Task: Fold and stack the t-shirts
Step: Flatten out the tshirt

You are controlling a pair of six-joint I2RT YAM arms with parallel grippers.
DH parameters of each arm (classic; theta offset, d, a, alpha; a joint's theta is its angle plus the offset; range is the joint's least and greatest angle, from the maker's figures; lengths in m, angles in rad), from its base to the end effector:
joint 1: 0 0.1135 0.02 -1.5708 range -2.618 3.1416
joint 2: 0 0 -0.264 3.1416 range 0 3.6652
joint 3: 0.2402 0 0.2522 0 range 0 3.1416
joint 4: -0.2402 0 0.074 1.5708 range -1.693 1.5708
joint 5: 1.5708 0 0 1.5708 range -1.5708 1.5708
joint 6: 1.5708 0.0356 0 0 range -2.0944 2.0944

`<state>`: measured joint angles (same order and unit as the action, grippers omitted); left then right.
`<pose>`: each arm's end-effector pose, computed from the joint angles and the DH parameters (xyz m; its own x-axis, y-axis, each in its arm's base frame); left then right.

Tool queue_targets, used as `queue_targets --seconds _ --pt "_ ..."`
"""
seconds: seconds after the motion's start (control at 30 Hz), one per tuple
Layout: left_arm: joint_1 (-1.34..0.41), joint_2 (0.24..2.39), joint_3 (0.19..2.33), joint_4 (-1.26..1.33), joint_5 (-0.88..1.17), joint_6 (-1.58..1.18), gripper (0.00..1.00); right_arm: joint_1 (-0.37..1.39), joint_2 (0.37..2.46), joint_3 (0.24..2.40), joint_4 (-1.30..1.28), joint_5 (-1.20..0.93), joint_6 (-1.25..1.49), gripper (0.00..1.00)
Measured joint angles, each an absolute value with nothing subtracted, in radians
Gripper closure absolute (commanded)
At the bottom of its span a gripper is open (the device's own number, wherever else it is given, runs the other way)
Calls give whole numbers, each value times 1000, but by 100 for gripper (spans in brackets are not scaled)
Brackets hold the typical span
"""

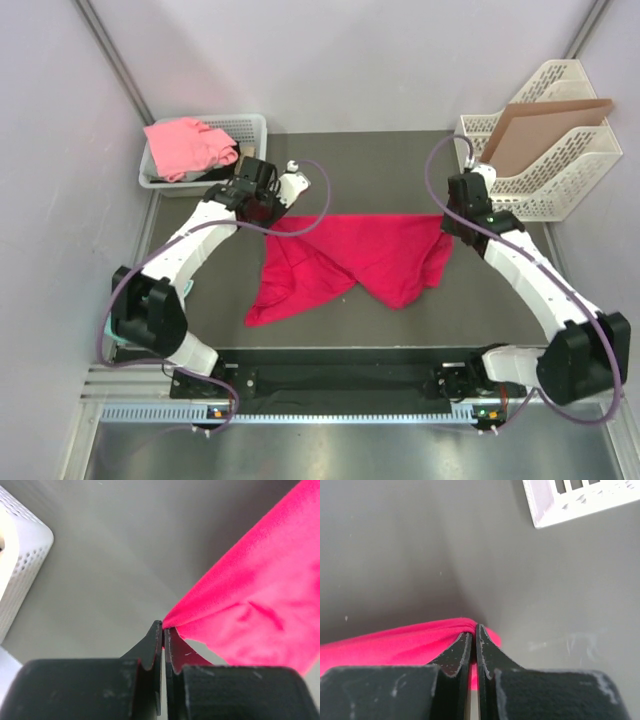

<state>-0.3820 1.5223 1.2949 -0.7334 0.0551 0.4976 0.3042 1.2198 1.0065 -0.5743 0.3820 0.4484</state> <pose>0.2982 -0.1219 0.2906 -0.4767 0.7051 -0.5249 0.7158 0.6580 0.2338 0.2490 0.0643 0.2923 -0.6210 0.2267 -0.7503 0.2688 0.9608 0.0678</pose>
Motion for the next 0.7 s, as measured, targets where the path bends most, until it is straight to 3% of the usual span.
queue_targets --seconds 0.13,0.17,0.23,0.3,0.33,0.47,0.53,0.57,0.63,0.7 --pt "-355 1668 1315 -622 25 466 100 268 1357 1077 -522 347 411 100" --pt "-352 1717 1329 -601 17 464 95 262 1391 1092 -508 337 406 100" --pt "-348 1817 1366 -566 -2 462 67 247 1454 1118 -489 323 400 100" --pt "-347 1905 1407 -544 -29 466 50 238 1512 1143 -479 316 393 100" --pt "-346 1935 1426 -540 -43 468 33 235 1538 1155 -474 316 391 100" --pt "-326 2017 1505 -519 -112 467 17 225 1643 1211 -461 317 379 100" --pt "-314 2009 1523 -515 -133 471 14 220 1691 1256 -462 316 373 99" --pt "-310 1993 1524 -514 -136 472 12 218 1719 1284 -463 316 368 81" --pt "-306 1942 1516 -532 -118 472 12 214 1772 1345 -466 316 359 67" --pt "-319 1833 1449 -537 -105 472 14 211 1827 1398 -464 317 350 40"
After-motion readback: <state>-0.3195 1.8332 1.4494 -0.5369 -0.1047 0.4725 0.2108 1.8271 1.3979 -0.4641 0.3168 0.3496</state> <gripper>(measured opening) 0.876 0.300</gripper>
